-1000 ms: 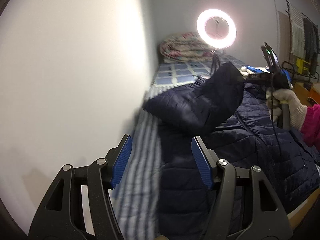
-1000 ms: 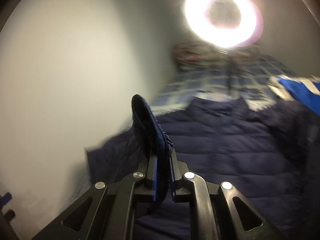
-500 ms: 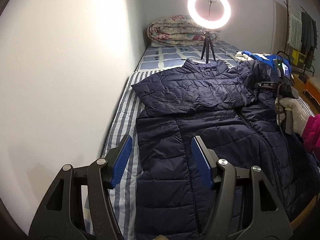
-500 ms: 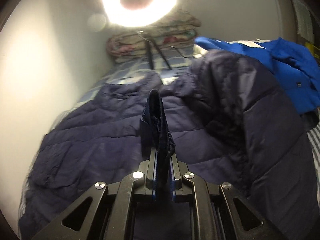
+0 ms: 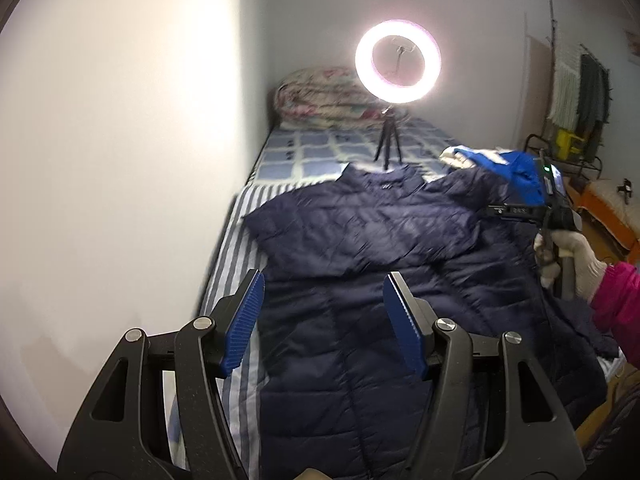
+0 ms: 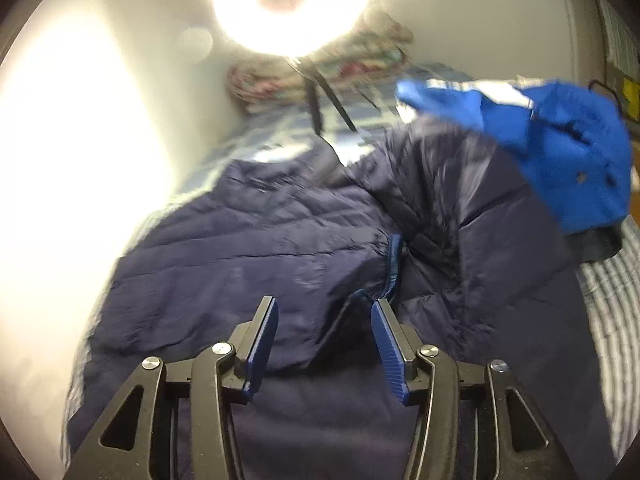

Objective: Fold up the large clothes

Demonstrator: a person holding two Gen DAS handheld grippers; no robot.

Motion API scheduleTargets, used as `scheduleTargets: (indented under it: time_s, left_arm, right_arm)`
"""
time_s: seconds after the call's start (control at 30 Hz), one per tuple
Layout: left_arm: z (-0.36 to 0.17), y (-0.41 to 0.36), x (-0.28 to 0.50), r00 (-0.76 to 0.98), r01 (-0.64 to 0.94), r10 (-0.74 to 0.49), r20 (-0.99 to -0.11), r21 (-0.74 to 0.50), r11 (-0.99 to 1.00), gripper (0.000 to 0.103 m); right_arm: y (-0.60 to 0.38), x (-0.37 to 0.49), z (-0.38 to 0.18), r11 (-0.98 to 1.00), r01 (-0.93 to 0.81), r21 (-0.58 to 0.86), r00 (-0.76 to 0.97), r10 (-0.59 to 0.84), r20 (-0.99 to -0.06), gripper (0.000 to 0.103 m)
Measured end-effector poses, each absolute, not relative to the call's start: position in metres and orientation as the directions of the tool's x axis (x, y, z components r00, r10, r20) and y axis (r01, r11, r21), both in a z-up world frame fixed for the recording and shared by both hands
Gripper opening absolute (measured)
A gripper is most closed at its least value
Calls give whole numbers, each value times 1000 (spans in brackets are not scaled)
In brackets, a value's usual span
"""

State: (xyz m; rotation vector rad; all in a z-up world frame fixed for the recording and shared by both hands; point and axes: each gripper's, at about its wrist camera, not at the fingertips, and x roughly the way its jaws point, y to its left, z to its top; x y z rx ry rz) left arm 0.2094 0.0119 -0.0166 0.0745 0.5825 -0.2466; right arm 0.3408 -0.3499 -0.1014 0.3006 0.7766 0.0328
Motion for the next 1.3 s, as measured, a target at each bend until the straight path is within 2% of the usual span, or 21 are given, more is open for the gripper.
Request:
scheduleTargets:
  time_s: [0.23,0.3,0.4,0.5,0.67,0.83,1.0,1.2,1.23,1.3]
  left_arm:
    - [39,-17,201,822,310,-249,-512,37,950,65]
    - [48,-30,195,821,340,-271,-502,49,939,65]
    - [47,-50,182,793,406,-340,-506,21,914,65]
    - [31,-70,168,751,461,-393,-530,-4,887,65]
    - [-3,-100,146,681,510,-439,-586,-50,859,65]
    - [-29,-128,129,621,552,-470,-627,-76,830,65]
    - [-42,-141,120,582,569,-488,-650,-103,816,65]
    - [-47,-142,120,576,570,-477,-664,-92,816,65]
    - [-47,-140,121,576,568,-475,-665,-93,818,65]
    - [-47,-136,122,581,560,-469,-665,-91,823,65]
  right_arm:
    - [-374,245,-37,971,75,227,771,88,-631,54]
    - [-384,210,-23,983,87,162,771,37,-636,54]
    - [-397,167,-15,992,122,38,743,-66,-666,54]
    - [-414,125,-16,985,169,-24,702,-138,-698,54]
    - [-459,70,-39,954,299,14,630,-187,-753,54]
    - [-504,32,-84,909,414,42,527,-202,-826,54]
    - [-542,16,-140,844,520,130,411,-114,-905,54]
    - [-556,6,-177,782,588,206,347,-13,-938,54]
    - [-556,7,-180,780,589,209,338,-4,-941,53]
    - [-551,11,-181,787,577,217,332,16,-943,37]
